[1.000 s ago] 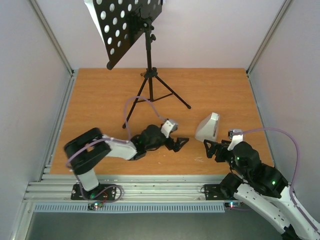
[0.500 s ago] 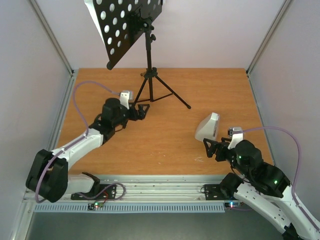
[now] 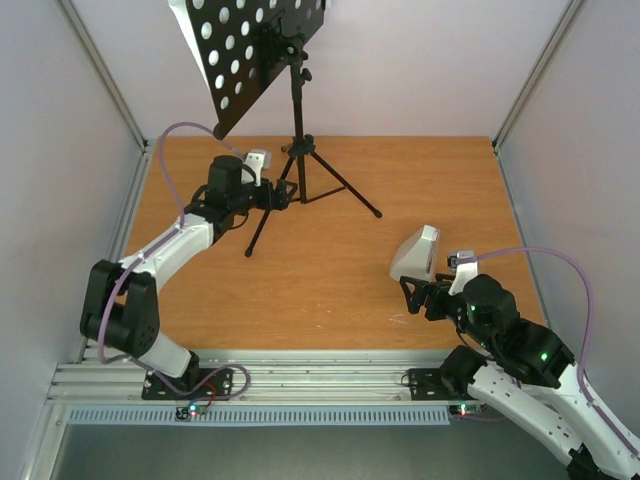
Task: Pack up the instrument practice props
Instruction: Move the metronome to the center of the board, then adjust the music stand at the center of the board.
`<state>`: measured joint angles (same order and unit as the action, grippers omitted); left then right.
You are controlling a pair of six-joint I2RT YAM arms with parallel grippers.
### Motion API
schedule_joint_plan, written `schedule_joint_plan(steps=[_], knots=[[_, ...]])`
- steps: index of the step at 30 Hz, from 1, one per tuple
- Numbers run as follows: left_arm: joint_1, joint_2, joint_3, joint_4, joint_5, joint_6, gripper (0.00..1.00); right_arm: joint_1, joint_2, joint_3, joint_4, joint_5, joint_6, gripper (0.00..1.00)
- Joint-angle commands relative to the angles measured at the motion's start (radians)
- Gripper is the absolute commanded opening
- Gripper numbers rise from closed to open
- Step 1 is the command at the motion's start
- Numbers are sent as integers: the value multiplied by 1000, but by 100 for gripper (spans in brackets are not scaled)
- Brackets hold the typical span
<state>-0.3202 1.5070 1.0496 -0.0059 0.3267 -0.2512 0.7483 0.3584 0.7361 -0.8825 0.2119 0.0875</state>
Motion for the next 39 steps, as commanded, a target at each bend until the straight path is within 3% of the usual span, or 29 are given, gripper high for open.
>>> schedule_joint_plan(steps=[1,13,21,28,34,39], knots=[[8,77,89,-20,41,87,91,6,-1,20,4,-9,-11,99],[9,187,173,-25,15,204,41,5,-2,10,-13,2,-9,99],[8,206,174,-5,-17,246,22,6,14,11,-12,-1,-12,98],[6,157,81,107,-38,289,2,6,20,0,-1,0,-12,99],[-25,31,-81,189,-169,295,1,5,37,-4,15,-10,-19,99],[-119,-106,-177,150,-435,273,0,4,67,-9,36,-22,-26,98]])
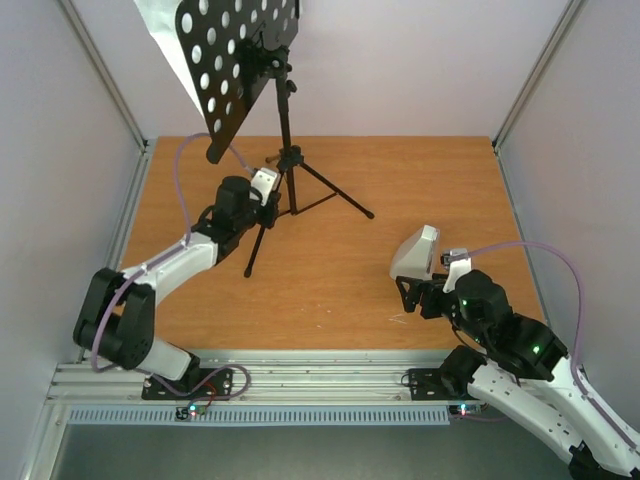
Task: Pack up the instrument practice props
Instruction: Adjust the music stand at the center of the board.
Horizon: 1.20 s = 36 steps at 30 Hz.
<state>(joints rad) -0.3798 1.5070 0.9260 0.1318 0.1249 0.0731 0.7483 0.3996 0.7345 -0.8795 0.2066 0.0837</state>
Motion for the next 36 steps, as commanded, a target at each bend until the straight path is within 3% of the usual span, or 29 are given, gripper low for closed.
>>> schedule_joint_plan(steps=[1,11,17,24,29,32,36], knots=[[-79,-134,-73,-2,-283,-75,1,6,32,-9,39,-22,-23,98],[-287,-275,-221,-106,-575,-378,0,5,116,-21,111,-89,-22,98],[-423,-274,-203,-144,-665,-527,0,5,123,-31,123,-94,-3,99],[-475,-230,-167,-203,-672,-622,3,6,132,-30,102,-97,25,98],[-478,-299,-160,-233,-650,-587,43,6,135,-34,102,-129,20,96],[-479,-370,-154,-315,-724,-551,71,6,168,-23,105,-121,33,95],[-464,-472,-178,-393,-778,-505,90,8,228,-11,168,-132,42,95]])
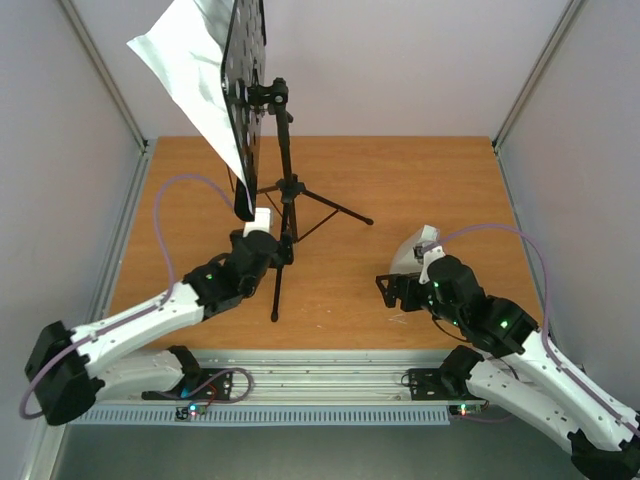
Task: Pack up the instrument practice props
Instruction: Adjust the music stand at the center of the board.
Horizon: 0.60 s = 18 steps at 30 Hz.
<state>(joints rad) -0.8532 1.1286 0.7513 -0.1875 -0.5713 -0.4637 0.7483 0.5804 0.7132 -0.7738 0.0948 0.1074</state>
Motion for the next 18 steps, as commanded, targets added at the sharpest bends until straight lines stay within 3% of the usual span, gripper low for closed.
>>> schedule_joint_plan(steps=[1,4,8,13,18], knots=[[22,-119,-5,-105,-66,36,93,8,69,18,83,-27,21,95],[110,-192,-7,-184,82,28,99,12,148,48,152,-60,22,95],[321,-272,14,-267,392,14,99,26,278,132,228,-56,7,92],[520,-250,162,-402,677,96,99,38,450,283,353,-67,-49,76],[667,-228,237,-410,825,122,99,43,642,462,452,-99,-80,74]])
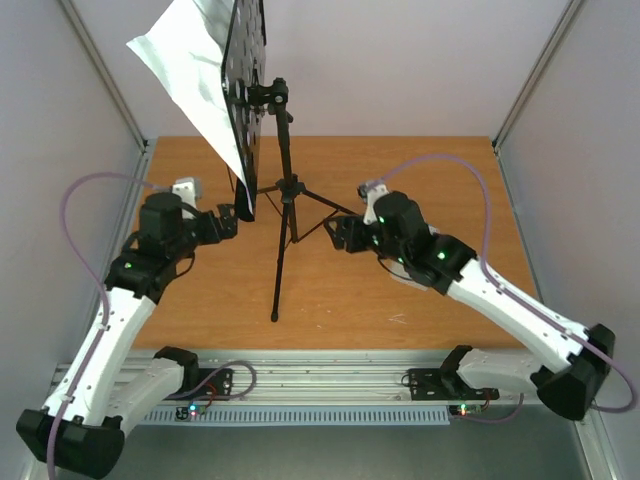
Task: Pack up the instrument practice props
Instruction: Adjust the music stand at the center of the board.
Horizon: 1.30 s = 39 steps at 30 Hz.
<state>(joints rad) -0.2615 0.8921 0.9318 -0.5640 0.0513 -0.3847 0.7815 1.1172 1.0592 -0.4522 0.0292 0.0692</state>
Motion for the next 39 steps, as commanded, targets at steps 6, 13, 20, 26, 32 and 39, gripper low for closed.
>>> schedule_joint_plan(steps=[6,13,20,26,32,39], knots=[[88,-52,9,-1,210,30,99,17,317,327,208,-65,-162,71],[89,-99,94,-172,129,162,99,33,465,506,210,68,-305,70],[89,-162,14,-152,7,233,99,58,566,581,263,33,-389,60],[88,-169,-9,-147,10,240,99,87,640,627,319,92,-427,43],[89,-192,-23,-148,-4,245,99,88,657,610,369,131,-406,20],[88,-195,-30,-145,3,248,99,88,599,537,415,80,-481,1]])
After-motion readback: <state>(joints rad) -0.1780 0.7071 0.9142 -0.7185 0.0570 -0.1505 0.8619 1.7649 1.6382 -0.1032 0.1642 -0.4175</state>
